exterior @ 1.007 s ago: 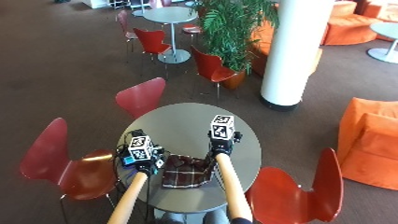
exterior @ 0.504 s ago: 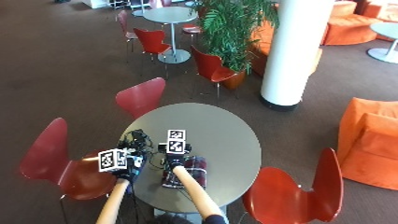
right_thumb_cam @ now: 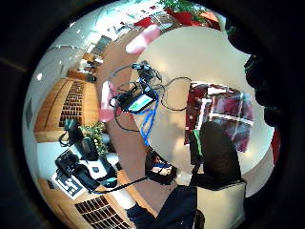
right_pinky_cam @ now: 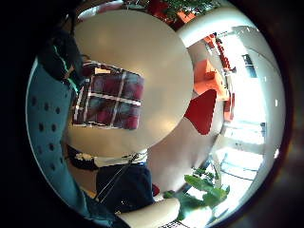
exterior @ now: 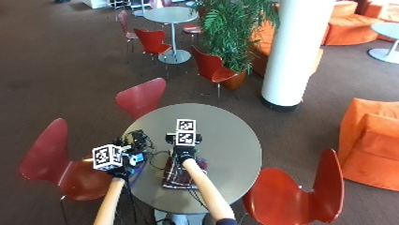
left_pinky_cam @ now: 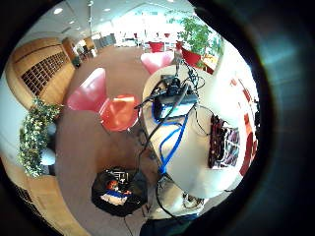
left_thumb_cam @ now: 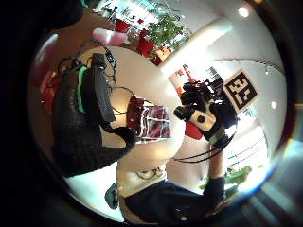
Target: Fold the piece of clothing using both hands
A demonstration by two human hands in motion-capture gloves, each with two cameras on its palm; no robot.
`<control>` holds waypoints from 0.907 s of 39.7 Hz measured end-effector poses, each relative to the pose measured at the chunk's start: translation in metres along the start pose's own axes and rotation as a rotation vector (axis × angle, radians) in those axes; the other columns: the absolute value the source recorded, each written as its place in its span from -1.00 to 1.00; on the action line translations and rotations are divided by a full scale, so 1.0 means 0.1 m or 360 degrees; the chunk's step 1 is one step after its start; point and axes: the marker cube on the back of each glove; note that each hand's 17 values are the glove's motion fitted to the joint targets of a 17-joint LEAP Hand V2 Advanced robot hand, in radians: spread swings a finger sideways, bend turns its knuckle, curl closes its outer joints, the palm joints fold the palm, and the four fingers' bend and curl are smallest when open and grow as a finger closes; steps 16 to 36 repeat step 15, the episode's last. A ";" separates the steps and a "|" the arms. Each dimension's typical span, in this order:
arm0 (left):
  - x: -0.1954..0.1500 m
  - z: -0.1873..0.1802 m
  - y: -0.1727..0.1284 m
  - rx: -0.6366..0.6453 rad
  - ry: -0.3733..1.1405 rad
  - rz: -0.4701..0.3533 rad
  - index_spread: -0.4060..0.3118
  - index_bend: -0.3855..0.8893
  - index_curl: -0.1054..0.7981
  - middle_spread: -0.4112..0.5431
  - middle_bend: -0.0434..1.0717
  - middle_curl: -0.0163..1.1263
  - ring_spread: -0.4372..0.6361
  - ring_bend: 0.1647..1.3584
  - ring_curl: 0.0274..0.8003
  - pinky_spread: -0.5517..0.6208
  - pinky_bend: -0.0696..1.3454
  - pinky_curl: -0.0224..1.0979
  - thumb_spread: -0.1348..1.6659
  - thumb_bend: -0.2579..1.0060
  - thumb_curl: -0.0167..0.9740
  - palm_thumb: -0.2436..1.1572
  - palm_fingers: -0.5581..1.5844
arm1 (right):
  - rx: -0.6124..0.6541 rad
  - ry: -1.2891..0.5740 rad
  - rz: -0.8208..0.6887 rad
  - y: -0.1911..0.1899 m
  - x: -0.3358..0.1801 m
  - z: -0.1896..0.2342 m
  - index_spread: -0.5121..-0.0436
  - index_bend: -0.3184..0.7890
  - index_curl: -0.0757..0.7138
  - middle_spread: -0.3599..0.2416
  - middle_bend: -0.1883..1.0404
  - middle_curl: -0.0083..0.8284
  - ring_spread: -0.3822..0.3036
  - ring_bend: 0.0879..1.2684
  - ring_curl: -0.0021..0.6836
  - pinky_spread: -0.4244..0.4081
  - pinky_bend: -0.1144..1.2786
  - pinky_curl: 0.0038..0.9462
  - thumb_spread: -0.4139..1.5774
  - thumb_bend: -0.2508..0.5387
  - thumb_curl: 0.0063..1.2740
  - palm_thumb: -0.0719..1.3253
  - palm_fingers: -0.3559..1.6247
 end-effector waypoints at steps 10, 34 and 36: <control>0.16 -0.13 -0.01 -0.0190 -0.0244 0.0063 -0.11 0.24 0.23 0.15 -0.69 -0.53 0.49 -0.62 -0.37 0.47 -0.63 -0.41 0.68 -0.56 -0.27 -0.11 -0.26 | 0.0052 -0.0065 0.0036 0.28 0.55 -0.42 0.14 -0.36 -0.73 -0.24 -0.13 0.14 -0.39 0.02 0.20 -0.49 0.32 -0.20 0.51 -0.41 -0.25 0.25 0.20; 0.25 -0.20 -0.07 -0.0213 -0.0283 0.0082 -0.09 0.23 0.23 0.18 -0.68 -0.55 0.52 -0.62 -0.38 0.48 -0.62 -0.40 0.67 -0.59 -0.27 -0.12 -0.27 | -0.0091 -0.0138 0.0109 0.39 0.81 -0.44 0.13 -0.35 -0.71 -0.23 -0.15 0.13 -0.39 -0.01 0.19 -0.46 0.28 -0.22 0.52 -0.41 -0.27 0.25 0.20; 0.25 -0.20 -0.07 -0.0213 -0.0283 0.0082 -0.09 0.23 0.23 0.18 -0.68 -0.55 0.52 -0.62 -0.38 0.48 -0.62 -0.40 0.67 -0.59 -0.27 -0.12 -0.27 | -0.0091 -0.0138 0.0109 0.39 0.81 -0.44 0.13 -0.35 -0.71 -0.23 -0.15 0.13 -0.39 -0.01 0.19 -0.46 0.28 -0.22 0.52 -0.41 -0.27 0.25 0.20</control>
